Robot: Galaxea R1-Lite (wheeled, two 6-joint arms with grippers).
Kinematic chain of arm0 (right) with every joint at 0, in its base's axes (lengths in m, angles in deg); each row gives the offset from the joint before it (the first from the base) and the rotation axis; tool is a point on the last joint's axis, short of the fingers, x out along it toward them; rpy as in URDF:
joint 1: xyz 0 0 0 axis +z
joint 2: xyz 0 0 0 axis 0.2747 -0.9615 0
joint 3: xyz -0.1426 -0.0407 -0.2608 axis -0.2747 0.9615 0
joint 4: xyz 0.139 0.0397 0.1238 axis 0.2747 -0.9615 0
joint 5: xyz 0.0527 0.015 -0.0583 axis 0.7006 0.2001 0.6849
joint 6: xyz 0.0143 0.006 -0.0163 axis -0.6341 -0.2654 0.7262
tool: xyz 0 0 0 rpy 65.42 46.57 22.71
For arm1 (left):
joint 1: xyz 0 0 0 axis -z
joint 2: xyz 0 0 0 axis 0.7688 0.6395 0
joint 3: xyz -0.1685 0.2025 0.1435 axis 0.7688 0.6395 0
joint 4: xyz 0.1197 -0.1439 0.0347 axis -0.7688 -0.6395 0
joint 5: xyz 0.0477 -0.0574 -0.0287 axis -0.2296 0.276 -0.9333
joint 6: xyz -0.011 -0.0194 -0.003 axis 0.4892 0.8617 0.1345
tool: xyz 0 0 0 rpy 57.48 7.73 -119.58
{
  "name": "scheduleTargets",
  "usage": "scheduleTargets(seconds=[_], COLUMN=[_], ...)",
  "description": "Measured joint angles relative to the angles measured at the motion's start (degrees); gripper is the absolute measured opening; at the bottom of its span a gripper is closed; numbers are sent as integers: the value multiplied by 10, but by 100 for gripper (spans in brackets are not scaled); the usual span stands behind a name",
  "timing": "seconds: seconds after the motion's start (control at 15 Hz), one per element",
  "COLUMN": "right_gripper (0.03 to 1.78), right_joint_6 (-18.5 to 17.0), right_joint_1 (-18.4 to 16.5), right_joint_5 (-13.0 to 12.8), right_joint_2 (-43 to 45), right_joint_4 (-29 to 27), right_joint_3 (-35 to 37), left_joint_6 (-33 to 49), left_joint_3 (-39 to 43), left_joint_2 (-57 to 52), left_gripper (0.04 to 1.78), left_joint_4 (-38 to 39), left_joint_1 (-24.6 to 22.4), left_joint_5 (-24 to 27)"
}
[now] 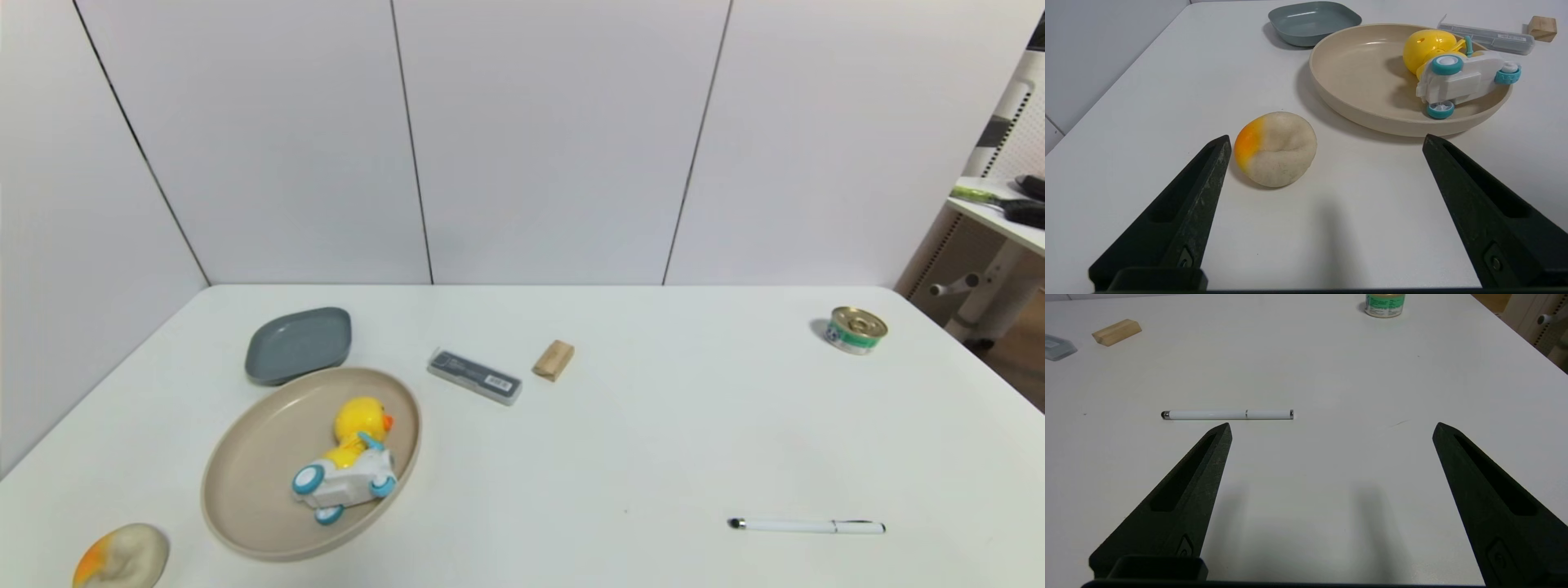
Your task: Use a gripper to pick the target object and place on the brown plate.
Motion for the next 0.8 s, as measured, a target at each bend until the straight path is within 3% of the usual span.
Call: scheduleTargets(seconds=[0.8], right_gripper=[170], right_joint_6=[0], right_joint_1=[0], right_joint_5=[0], right_joint_2=[0], right_joint_4=[0], right_joint_3=[0], left_joint_6=[0], left_joint_3=[0], left_joint_2=[0], left_gripper=[169], left_joint_4=[0], left_joint_1=[0], left_joint_5=[0])
